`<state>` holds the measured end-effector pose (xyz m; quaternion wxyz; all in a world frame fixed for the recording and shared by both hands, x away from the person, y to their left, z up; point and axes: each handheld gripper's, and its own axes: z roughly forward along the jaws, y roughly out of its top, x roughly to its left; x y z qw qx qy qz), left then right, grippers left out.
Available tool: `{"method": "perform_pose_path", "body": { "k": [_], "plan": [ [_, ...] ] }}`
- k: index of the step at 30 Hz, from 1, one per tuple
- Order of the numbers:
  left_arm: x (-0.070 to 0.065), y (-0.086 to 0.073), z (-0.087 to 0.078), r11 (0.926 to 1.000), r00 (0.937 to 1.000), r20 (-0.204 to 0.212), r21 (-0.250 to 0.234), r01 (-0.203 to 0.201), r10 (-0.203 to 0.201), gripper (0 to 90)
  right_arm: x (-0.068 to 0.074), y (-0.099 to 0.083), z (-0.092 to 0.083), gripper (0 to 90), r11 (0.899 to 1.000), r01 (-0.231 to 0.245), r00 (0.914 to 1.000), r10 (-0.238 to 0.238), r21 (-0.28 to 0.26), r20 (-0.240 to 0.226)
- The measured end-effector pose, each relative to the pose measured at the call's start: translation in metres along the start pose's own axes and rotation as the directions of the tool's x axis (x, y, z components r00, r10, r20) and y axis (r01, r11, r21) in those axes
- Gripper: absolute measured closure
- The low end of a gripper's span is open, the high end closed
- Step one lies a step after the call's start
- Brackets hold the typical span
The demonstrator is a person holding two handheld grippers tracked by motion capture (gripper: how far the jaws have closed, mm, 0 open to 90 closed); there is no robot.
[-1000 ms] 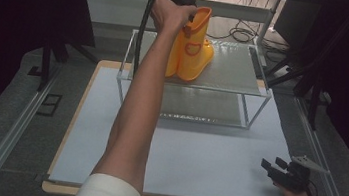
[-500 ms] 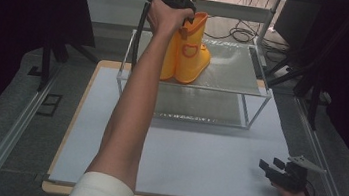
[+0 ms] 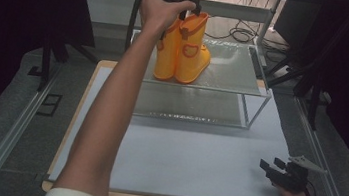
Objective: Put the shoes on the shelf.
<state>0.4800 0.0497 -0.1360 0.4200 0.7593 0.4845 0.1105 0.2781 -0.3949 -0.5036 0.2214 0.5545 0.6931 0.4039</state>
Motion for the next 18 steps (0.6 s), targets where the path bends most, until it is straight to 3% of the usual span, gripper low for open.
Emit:
{"method": "perform_pose_path", "body": {
  "k": [4,8,18],
  "plan": [
    [-0.001,-0.009,-0.016,0.9979,0.9966,0.056,0.023,-0.061,0.059,57.2,0.002,0.001,-0.002,35.9,1.0,-0.002,1.0,0.002,-0.004,0.001],
    [0.003,-0.02,-0.032,0.9925,0.9931,0.065,0.068,-0.102,0.097,61.8,0.003,0.001,-0.002,35.9,1.0,0.009,1.0,-0.009,-0.003,0.004],
    [0.021,-0.064,-0.069,0.9884,0.9911,0.059,0.088,-0.124,0.119,80.9,0.01,0.001,0.001,35.9,0.999,0.031,0.9995,-0.031,0.007,-0.002]
  ]
}}
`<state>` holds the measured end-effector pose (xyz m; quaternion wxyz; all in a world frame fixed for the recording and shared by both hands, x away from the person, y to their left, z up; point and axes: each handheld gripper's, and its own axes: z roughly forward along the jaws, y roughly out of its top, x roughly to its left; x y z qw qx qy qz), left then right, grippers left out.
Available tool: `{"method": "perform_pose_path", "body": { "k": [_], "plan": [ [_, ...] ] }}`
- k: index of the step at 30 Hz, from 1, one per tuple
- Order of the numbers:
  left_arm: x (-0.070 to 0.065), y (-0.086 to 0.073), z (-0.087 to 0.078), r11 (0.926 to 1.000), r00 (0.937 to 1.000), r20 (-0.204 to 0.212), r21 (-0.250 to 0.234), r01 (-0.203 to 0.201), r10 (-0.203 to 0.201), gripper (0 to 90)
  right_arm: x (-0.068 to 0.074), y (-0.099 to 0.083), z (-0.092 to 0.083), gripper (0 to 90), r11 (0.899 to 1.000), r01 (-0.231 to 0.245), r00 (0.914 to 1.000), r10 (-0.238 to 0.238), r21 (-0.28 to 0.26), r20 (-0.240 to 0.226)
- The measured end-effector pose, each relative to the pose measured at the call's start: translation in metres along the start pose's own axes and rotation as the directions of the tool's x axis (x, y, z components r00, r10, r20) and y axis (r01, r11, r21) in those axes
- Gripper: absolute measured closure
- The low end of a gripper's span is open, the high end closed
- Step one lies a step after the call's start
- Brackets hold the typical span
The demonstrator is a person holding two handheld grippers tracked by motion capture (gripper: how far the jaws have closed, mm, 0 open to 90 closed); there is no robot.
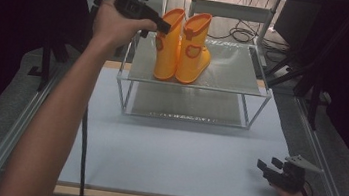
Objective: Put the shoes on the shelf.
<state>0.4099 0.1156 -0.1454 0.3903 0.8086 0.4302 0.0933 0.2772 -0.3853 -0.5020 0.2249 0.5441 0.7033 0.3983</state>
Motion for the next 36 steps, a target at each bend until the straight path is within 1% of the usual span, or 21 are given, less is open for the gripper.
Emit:
{"method": "perform_pose_path", "body": {
  "k": [2,6,8,10,13,17,23,26,27,32,33,36],
  "plan": [
    [0.004,-0.012,-0.004,1.0,1.0,-0.004,-0.006,0.0,0.0,82.9,0.001,0.0,0.001,35.9,1.0,0.002,1.0,-0.002,0.002,0.001],
    [0.011,-0.031,-0.007,0.9999,0.9999,0.006,-0.005,-0.011,0.011,86.7,0.003,0.0,0.0,35.9,1.0,0.004,1.0,-0.004,0.004,0.002],
    [0.015,-0.038,-0.005,0.9999,0.9999,0.008,0.004,-0.014,0.014,87.9,0.003,0.0,0.0,35.8,1.0,0.005,1.0,-0.005,0.002,0.003],
    [0.02,-0.047,0.001,0.9998,0.9999,0.01,0.017,-0.008,0.008,89.2,0.003,0.0,0.0,35.9,1.0,0.005,1.0,-0.005,0.003,0.005],
    [0.029,-0.057,0.013,0.9993,0.9999,0.009,0.037,0.005,-0.005,89.6,0.003,0.0,0.0,35.9,1.0,0.005,1.0,-0.005,0.004,0.006],
    [0.041,-0.069,0.033,0.9979,0.9995,-0.008,0.057,0.029,-0.029,89.2,0.003,-0.001,0.001,35.9,1.0,0.01,0.9999,-0.01,0.008,0.006],
    [0.056,-0.078,0.06,0.9946,0.9973,-0.044,0.082,0.063,-0.06,89.4,0.003,-0.002,0.003,35.9,1.0,0.012,0.9999,-0.012,0.016,0.002],
    [0.064,-0.082,0.073,0.9926,0.996,-0.054,0.095,0.075,-0.07,89.4,0.001,-0.002,0.002,35.9,1.0,0.012,0.9999,-0.012,0.012,0.004],
    [0.066,-0.083,0.076,0.992,0.9956,-0.056,0.098,0.08,-0.075,89.4,0.001,-0.002,0.002,35.9,1.0,0.004,1.0,-0.004,0.01,0.004],
    [0.073,-0.09,0.098,0.9874,0.9918,-0.052,0.102,0.121,-0.116,89.3,-0.001,-0.003,0.003,35.9,1.0,-0.004,1.0,0.004,0.008,0.007],
    [0.074,-0.091,0.1,0.987,0.9919,-0.055,0.107,0.12,-0.115,89.3,-0.001,-0.003,0.003,35.9,1.0,-0.003,1.0,0.003,0.013,0.007],
    [0.075,-0.093,0.107,0.9851,0.9894,-0.061,0.103,0.138,-0.132,89.1,-0.001,-0.004,0.003,35.9,1.0,-0.003,1.0,0.003,0.015,0.008]
  ]
}}
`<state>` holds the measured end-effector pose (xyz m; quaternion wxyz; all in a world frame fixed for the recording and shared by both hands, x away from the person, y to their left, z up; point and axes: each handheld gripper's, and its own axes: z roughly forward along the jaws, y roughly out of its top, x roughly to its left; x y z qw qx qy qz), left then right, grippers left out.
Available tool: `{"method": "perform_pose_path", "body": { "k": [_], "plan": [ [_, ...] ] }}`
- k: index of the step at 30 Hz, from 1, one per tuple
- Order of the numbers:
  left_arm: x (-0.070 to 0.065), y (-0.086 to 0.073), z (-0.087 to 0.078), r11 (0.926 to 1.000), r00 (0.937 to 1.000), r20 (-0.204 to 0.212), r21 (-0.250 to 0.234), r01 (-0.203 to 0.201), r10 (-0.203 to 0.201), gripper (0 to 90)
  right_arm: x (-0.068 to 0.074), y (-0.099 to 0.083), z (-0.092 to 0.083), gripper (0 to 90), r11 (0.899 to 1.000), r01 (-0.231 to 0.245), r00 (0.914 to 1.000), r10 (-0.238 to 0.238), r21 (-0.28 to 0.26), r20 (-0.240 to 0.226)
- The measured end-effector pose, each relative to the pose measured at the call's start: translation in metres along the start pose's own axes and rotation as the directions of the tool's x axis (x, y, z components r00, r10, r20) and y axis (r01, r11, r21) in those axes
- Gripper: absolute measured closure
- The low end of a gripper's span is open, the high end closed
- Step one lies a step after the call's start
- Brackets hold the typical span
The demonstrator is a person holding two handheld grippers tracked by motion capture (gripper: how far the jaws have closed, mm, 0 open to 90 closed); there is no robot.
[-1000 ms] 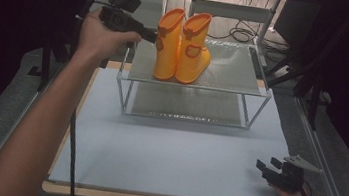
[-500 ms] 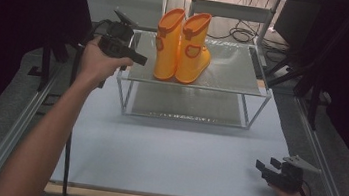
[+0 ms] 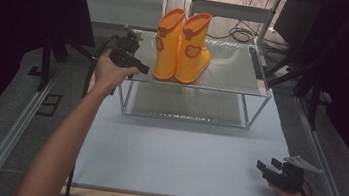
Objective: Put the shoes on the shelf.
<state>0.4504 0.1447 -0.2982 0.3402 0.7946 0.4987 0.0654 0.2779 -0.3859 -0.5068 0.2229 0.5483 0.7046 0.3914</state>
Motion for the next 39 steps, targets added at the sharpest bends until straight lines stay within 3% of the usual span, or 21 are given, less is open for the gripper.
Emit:
{"method": "perform_pose_path", "body": {
  "k": [14,19,31,39],
  "plan": [
    [-0.007,0.005,0.021,0.9998,0.9999,-0.014,-0.016,0.008,-0.009,89.8,-0.003,-0.001,-0.001,35.9,1.0,-0.001,1.0,0.001,-0.004,0.007],
    [-0.005,0.005,0.02,0.9998,0.9997,-0.019,-0.014,0.013,-0.013,90.0,-0.002,-0.001,-0.001,35.9,1.0,-0.003,1.0,0.004,-0.007,0.007],
    [-0.008,0.006,0.023,0.9991,0.9995,0.014,-0.03,0.029,-0.028,90.0,-0.002,-0.002,0.002,35.9,1.0,-0.001,1.0,0.001,0.007,0.002],
    [-0.013,0.009,0.024,0.9991,0.9996,0.002,-0.032,0.029,-0.029,90.0,0.0,-0.001,0.003,35.9,1.0,-0.001,1.0,0.001,0.011,-0.004]
  ]
}}
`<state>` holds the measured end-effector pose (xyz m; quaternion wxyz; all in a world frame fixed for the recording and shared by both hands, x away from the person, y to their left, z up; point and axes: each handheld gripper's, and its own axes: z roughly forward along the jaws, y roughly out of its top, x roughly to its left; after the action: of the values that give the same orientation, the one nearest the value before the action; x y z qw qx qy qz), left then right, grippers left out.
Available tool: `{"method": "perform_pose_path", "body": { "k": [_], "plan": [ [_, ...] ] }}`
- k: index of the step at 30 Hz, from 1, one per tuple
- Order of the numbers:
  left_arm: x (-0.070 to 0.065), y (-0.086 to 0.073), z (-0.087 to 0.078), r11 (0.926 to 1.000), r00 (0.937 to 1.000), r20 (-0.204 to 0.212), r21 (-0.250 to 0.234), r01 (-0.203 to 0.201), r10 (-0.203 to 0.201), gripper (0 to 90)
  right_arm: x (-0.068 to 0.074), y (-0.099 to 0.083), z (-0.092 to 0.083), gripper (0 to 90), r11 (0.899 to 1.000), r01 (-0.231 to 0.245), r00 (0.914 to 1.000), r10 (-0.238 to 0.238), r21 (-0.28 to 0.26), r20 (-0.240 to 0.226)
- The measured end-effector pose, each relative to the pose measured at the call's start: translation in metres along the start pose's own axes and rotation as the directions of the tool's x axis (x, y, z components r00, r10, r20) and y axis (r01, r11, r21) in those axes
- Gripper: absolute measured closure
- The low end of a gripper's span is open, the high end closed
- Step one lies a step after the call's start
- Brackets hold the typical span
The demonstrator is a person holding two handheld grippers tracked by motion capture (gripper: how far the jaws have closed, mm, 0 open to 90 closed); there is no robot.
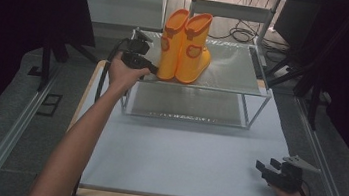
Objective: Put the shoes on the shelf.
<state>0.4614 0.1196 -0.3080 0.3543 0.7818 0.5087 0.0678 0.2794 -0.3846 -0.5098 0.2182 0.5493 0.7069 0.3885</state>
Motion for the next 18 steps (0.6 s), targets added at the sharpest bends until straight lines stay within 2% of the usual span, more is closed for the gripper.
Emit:
{"method": "perform_pose_path", "body": {
  "k": [15,18],
  "plan": [
    [-0.007,0.0037,0.0002,0.9999,0.9999,-0.006,-0.01,0.01,-0.01,90.0,0.0019,0.0013,0.0003,36.0,1.0,0.0,1.0,0.0,-0.005,-0.009],
    [-0.0081,0.0039,0.0016,0.9999,0.9998,0.014,-0.008,0.011,-0.011,90.0,0.0023,0.0015,0.0008,36.0,1.0,0.002,0.9999,-0.002,-0.004,-0.01]
  ]
}}
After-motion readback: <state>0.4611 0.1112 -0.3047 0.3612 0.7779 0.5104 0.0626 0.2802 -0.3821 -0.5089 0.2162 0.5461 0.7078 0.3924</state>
